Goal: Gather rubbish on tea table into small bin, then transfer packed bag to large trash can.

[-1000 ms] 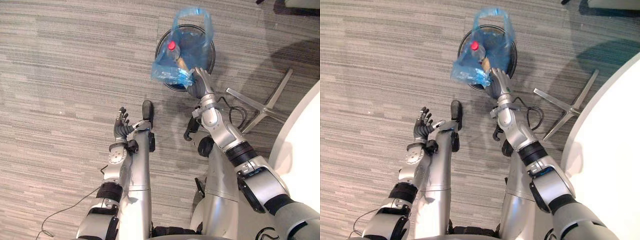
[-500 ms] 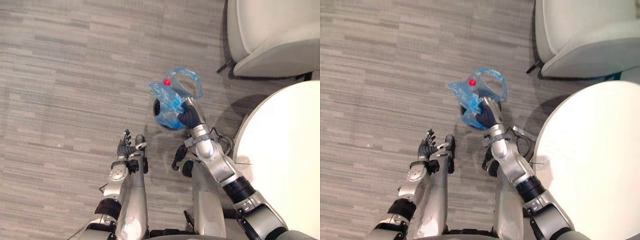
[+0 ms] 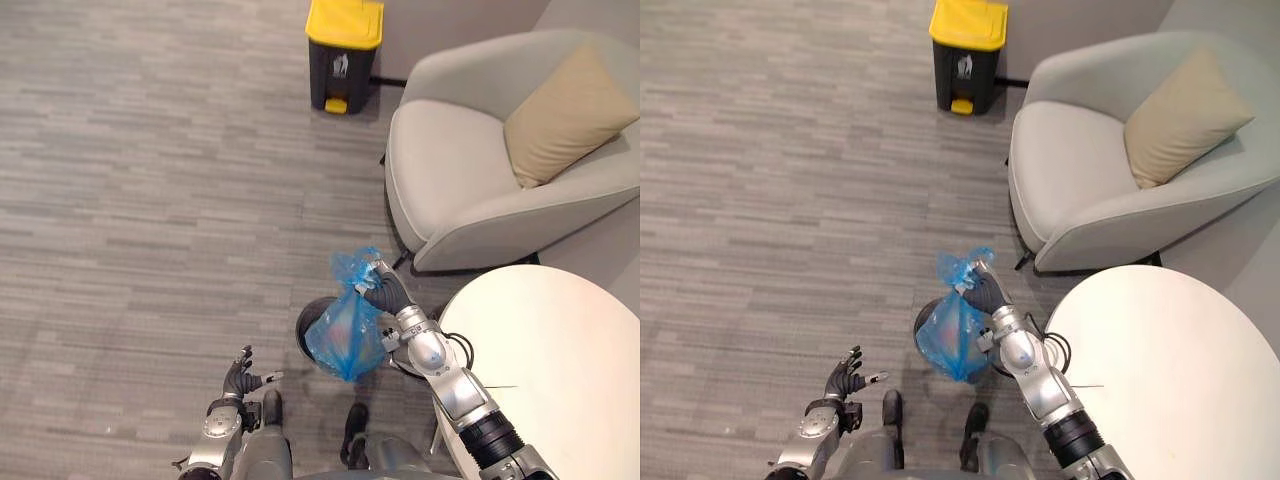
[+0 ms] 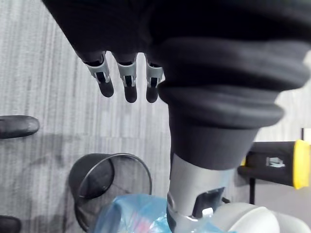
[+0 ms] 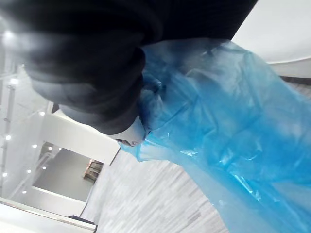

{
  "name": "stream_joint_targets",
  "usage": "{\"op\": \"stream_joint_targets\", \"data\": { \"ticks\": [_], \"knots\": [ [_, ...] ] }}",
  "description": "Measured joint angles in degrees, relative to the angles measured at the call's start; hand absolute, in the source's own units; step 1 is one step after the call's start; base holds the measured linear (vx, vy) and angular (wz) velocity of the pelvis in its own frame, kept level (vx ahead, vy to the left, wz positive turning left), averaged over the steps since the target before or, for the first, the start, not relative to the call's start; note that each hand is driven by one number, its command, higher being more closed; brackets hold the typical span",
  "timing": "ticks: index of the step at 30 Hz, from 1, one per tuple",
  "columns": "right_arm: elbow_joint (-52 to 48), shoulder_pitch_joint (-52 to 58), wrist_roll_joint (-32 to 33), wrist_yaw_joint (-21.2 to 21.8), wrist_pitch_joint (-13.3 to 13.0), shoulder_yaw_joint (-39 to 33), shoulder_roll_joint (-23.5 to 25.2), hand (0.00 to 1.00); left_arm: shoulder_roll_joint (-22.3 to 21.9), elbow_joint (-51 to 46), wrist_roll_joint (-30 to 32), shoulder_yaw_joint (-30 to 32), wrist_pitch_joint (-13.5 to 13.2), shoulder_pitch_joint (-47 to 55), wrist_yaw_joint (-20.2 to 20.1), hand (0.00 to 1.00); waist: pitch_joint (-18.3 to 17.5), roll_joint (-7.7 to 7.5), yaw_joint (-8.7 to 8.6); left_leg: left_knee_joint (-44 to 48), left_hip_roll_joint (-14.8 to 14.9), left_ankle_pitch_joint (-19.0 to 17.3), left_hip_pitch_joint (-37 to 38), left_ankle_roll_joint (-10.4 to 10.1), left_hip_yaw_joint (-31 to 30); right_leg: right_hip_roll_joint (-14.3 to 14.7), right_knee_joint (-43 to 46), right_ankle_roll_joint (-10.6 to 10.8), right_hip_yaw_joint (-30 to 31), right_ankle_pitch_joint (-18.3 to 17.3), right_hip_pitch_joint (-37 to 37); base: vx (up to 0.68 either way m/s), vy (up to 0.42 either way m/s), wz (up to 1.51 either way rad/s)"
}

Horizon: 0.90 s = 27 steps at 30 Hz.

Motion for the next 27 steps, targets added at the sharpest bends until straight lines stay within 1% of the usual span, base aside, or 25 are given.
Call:
{"op": "stream_joint_targets", "data": {
  "ticks": [1, 4, 9, 11, 14, 18, 19, 23, 27],
  "knots": [
    [0.00, 0.56, 0.53, 0.34, -0.02, -0.22, -0.05, 1.00, -0.04, -1.51, 0.00, 0.01, -0.02, 0.97, -0.66, 0.00, -0.84, 0.64, -0.22, -0.65, -0.06, 0.02, 1.21, 0.01, 0.33, 0.16, -1.00, 0.06, 0.31, 0.42, 1.25, 0.03, 0.014, -0.13],
    [-0.02, 0.94, 1.99, 1.51, -0.02, -0.26, -0.16, 1.00, -0.02, -5.80, -0.03, 0.00, 0.01, 3.26, -0.98, 0.00, -1.97, 1.62, -0.95, -2.40, -0.51, 0.76, 2.88, 0.28, 0.56, 0.54, -2.61, 0.15, 0.79, 1.36, 2.61, -0.01, 0.030, -0.10],
    [-0.12, 1.10, 4.65, 3.60, -0.02, -0.71, -0.90, 1.00, -0.02, -15.08, -0.09, -1.23, -0.02, 6.37, -2.31, 0.00, -2.05, 1.74, -0.82, -4.00, -0.53, 1.46, 4.82, 0.39, 0.45, 0.85, -3.90, 0.11, 1.04, 1.98, 4.33, -0.04, 0.021, -0.01],
    [-0.26, 1.15, 6.34, 3.98, -0.02, -1.61, -1.61, 1.00, -0.11, -19.14, -0.15, -2.45, -0.03, 7.69, -3.43, 0.00, -2.60, 2.32, -0.75, -5.03, -0.66, 1.47, 5.22, 0.40, 0.31, 0.88, -4.24, 0.18, 1.17, 2.14, 4.44, -0.03, 0.023, 0.01],
    [-0.64, 1.18, 8.14, 4.93, -0.02, -1.81, -2.72, 1.00, -0.09, -21.80, -0.14, -3.11, -0.05, 8.31, -3.54, 0.00, -2.78, 2.71, -0.69, -5.16, -0.71, 1.62, 5.99, 0.61, 0.31, 1.05, -5.25, 0.12, 1.48, 2.75, 5.42, 0.00, 0.017, -0.05],
    [-4.18, 1.22, 10.93, 5.31, -0.08, -1.82, -4.76, 1.00, -0.01, -27.52, -0.10, -4.09, -0.54, 7.93, -3.50, 0.00, -2.99, 2.95, -0.79, -5.17, -0.46, 1.61, 6.66, 0.62, 0.30, 1.48, -5.67, 0.01, 1.68, 2.82, 6.28, 0.01, -0.002, -0.01],
    [-4.80, 1.14, 11.64, 6.04, -0.24, -1.83, -4.97, 1.00, 0.00, -28.46, -0.05, -4.34, -0.76, 7.30, -3.46, 0.00, -3.36, 3.16, -0.81, -5.17, -0.34, 1.62, 6.67, 0.62, 0.31, 1.62, -5.71, -0.02, 1.73, 2.84, 6.28, 0.04, -0.011, -0.04],
    [-4.77, 0.74, 14.20, 6.36, -0.25, -1.39, -5.58, 1.00, 0.61, -30.68, 0.81, -6.26, -0.86, 4.18, -3.32, 0.00, -4.20, 4.03, -0.87, -5.17, -0.15, 1.63, 7.08, 0.62, 0.46, 2.02, -5.75, -0.13, 2.12, 2.91, 6.55, 0.03, -0.004, -0.04],
    [-4.76, -0.21, 17.32, 7.53, -0.20, -0.89, -5.76, 1.00, 1.51, -31.51, 2.19, -7.64, -0.86, 1.81, -3.29, 0.00, -4.30, 4.02, -1.00, -5.17, 0.11, 1.62, 7.90, 0.62, 0.68, 2.51, -5.81, -0.27, 2.46, 3.00, 7.18, 0.00, -0.005, -0.05]
  ]
}}
